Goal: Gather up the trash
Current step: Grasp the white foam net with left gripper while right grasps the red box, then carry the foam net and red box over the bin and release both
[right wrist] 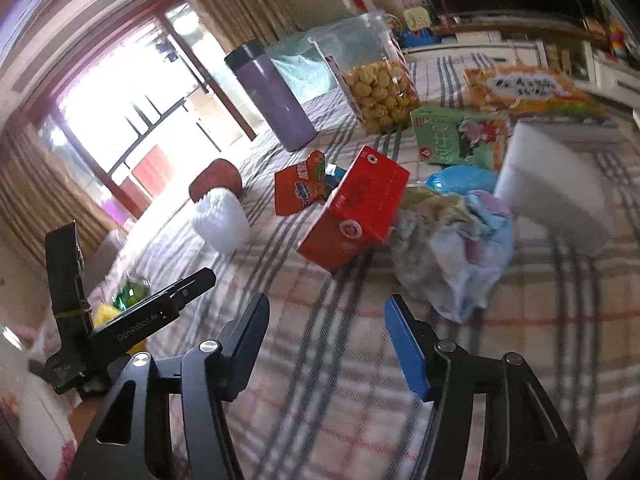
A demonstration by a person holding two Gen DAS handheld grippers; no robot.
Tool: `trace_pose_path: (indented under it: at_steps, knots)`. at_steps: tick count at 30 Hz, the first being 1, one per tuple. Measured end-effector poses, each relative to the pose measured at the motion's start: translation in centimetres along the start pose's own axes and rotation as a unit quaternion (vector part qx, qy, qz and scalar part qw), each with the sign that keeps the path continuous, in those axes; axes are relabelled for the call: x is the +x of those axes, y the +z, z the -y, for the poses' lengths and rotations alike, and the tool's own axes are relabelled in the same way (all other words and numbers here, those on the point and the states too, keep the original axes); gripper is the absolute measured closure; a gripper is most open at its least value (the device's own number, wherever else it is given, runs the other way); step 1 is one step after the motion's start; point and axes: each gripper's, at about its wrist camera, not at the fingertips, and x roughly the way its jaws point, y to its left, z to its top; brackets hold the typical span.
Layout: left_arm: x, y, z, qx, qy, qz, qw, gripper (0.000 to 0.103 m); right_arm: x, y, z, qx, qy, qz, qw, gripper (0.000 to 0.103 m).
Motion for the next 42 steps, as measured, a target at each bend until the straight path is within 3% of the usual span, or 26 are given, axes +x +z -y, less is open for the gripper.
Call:
trace_pose_path:
  at_steps: [4,11,12,13,15,17,27,32,42]
  knots:
    - [1.7,1.8,-0.5,0.013,-0.017,0.008,0.9997,0.030,1.3,1.0,0.3,0.034,0.005,0.008,0.999,0.039]
    - [4.4,3.1,-0.2,0.027,-0.017,0.017,0.9994,0.031,3.2,1.9,2.6,0.116,0.013,0.017,0.993,0.041]
    - [4.5,3.0,-0.1,0.030,-0.011,0.018,0.9993,0.038,3.4,2.0,2.8,0.121,0.012,0.020,0.992,0.042]
    - [4.7,3.0,0.1,0.033,-0.012,0.018,0.9992,0.057,3.4,2.0,2.9,0.123,0.013,0.021,0.992,0.047]
    - [5.1,3.0,0.2,0.035,-0.024,0.011,0.9990,0.070,3.3,2.0,2.8,0.120,0.025,0.026,0.992,0.064]
    - [4.8,2.9,0.3,0.037,-0.023,0.017,0.9989,0.082,2.8,2.0,2.3,0.109,0.025,0.031,0.993,0.067]
    - [0.1,-1.2,2.0,0.033,-0.052,0.021,0.9979,0.084,-1.7,0.1,1.9,0.074,0.043,0.032,0.996,0.072]
    - [-2.0,-4.4,4.5,0.044,-0.076,0.008,0.9961,0.083,-5.1,-1.8,2.2,0.036,0.031,0.041,0.998,0.072]
    - [-5.8,-7.1,10.0,0.078,-0.125,0.009,0.9890,0.083,-11.1,-4.4,3.7,-0.027,0.011,0.049,0.998,0.072]
